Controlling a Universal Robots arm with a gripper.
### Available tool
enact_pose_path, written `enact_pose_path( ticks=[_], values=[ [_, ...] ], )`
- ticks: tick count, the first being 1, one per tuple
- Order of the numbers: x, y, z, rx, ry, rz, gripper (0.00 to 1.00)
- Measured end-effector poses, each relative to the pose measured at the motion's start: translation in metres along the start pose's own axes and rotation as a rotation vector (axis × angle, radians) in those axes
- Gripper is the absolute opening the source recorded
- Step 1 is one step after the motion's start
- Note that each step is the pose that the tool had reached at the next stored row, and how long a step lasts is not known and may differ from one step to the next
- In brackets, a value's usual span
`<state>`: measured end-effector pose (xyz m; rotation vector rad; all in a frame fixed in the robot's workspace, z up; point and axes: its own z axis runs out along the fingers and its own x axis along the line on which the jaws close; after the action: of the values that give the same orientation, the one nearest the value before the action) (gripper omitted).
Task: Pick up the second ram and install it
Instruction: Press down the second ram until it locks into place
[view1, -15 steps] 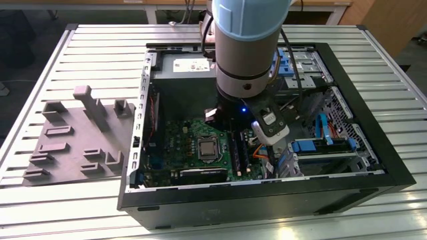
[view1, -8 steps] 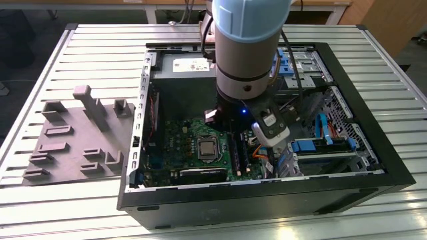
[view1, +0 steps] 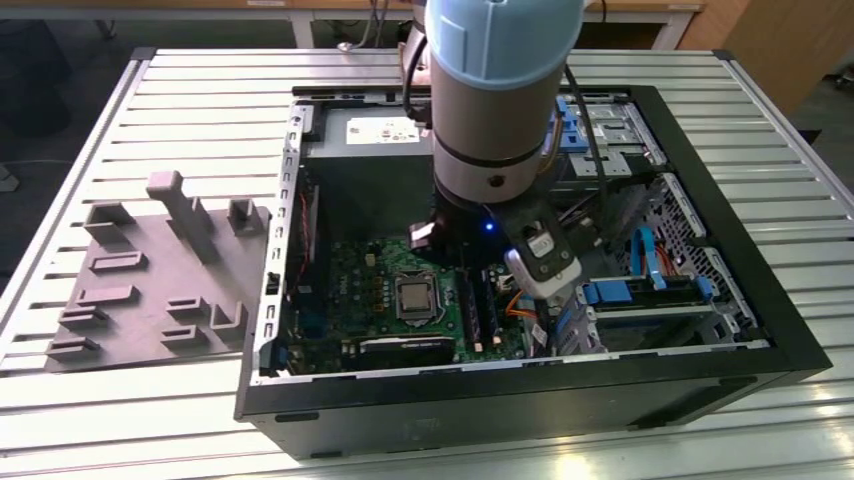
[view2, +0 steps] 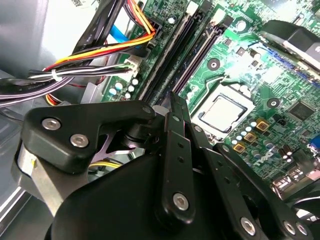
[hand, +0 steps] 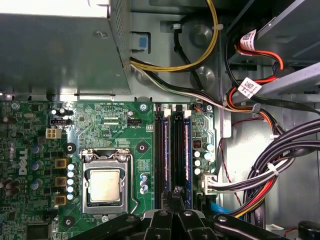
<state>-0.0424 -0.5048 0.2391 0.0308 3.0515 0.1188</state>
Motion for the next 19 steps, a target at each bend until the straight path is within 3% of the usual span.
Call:
enact_pose_path(
  ticks=[19],
  values=[
    [-0.0002, -0.0074, -0.0006, 0.0001, 0.0, 0.0, 0.11]
  ],
)
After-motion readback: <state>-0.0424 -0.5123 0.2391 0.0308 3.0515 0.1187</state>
